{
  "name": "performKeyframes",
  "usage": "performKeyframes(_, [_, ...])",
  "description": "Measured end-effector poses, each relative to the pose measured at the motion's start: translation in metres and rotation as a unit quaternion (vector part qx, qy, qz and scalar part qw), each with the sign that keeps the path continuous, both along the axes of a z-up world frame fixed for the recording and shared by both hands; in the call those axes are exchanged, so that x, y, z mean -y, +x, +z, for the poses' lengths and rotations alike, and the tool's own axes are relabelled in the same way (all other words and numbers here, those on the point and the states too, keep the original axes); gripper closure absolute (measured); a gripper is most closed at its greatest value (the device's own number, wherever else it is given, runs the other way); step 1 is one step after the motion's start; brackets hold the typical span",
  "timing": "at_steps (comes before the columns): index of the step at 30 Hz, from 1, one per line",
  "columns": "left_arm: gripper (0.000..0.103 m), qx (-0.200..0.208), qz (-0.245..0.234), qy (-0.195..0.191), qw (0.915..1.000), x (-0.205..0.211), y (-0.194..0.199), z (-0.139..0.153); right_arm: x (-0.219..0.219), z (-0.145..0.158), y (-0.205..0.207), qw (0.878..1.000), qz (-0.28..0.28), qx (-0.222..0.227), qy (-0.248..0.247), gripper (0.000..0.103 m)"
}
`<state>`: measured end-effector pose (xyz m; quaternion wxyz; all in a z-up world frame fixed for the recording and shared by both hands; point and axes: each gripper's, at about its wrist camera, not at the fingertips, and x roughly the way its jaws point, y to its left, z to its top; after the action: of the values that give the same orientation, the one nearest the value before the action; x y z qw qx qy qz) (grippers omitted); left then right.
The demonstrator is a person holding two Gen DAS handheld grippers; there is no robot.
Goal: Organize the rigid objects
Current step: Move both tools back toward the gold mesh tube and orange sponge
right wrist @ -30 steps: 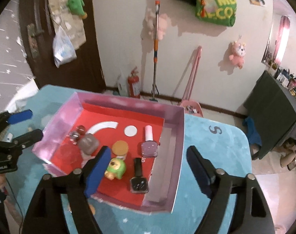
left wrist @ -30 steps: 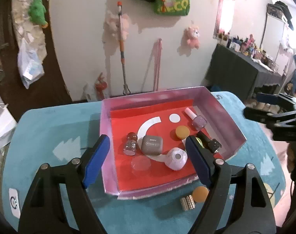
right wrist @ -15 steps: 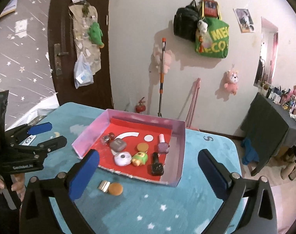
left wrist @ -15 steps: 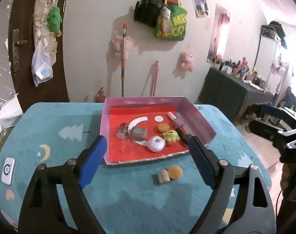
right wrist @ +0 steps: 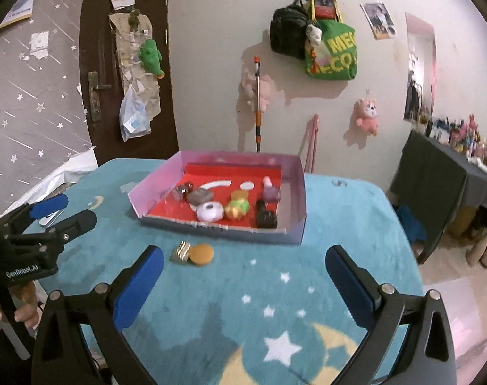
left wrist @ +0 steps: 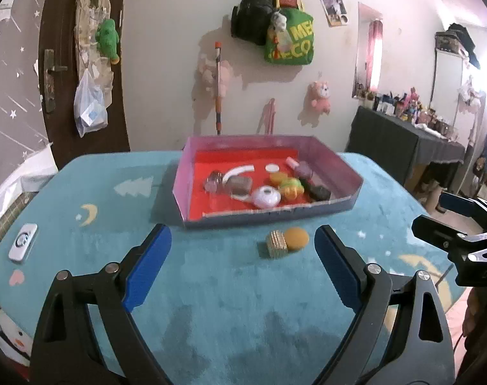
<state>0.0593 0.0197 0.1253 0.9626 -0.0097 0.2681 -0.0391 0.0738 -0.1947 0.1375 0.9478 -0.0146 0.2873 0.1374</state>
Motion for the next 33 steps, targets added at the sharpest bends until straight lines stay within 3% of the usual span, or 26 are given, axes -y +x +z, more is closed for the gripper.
performKeyframes(16, [0.011, -0.080, -0.002, -0.005, 0.9968, 0.019, 0.014, -0.075, 0.014, -0.088, 0.006, 0.997, -0.026, -0.074, 0.007, 0.000])
performKeyframes(33, [0.011, -0.122, -0.001, -0.010, 0.9925, 0.021, 0.019, -0.104, 0.010, -0.121, 0.013, 0.993, -0.041, -0.112, -0.005, 0.000])
